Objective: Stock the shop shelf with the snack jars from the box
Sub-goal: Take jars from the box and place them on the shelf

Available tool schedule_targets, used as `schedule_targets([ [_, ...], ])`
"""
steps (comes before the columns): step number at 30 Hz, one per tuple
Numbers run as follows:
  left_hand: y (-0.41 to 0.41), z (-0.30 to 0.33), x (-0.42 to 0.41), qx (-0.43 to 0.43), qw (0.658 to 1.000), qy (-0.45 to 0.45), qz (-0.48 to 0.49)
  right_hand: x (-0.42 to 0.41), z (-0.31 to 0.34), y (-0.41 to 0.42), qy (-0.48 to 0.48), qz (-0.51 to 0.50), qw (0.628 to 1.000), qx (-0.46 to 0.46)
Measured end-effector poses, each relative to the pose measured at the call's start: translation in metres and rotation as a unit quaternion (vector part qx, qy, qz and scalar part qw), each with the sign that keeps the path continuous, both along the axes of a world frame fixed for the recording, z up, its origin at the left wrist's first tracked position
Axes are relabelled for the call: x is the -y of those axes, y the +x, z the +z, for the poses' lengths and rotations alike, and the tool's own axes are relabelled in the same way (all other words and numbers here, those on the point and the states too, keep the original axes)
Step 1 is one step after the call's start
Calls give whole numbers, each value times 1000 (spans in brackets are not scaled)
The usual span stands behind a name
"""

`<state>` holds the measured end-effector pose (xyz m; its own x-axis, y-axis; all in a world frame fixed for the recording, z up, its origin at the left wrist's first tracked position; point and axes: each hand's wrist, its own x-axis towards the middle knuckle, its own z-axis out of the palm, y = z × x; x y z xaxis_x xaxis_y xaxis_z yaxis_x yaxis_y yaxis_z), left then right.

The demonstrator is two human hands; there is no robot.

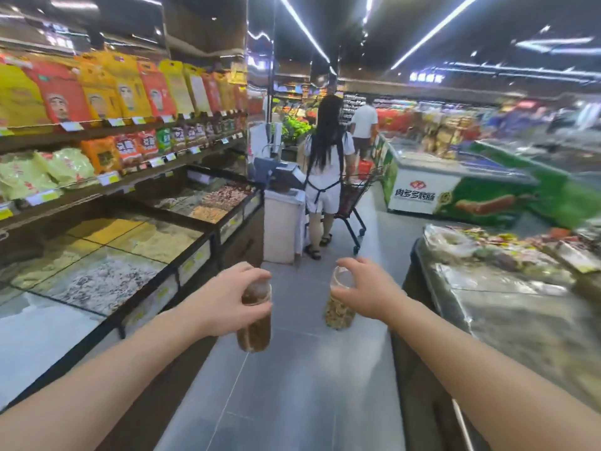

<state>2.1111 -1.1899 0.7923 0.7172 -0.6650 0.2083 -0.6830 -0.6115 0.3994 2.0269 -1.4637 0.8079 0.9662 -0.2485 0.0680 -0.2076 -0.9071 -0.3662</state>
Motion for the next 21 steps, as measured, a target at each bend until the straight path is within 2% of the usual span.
schedule_targets([
  [12,-171,11,282,-5,977,1,-212,224,6,-286,-12,-220,975,-19],
  [17,-258,9,385,-20,950,-12,-312,279,8,-420,-20,-330,943,-30],
  [21,-327,10,457,-18,914,12,-406,301,9,-520,-8,-427,904,-25],
])
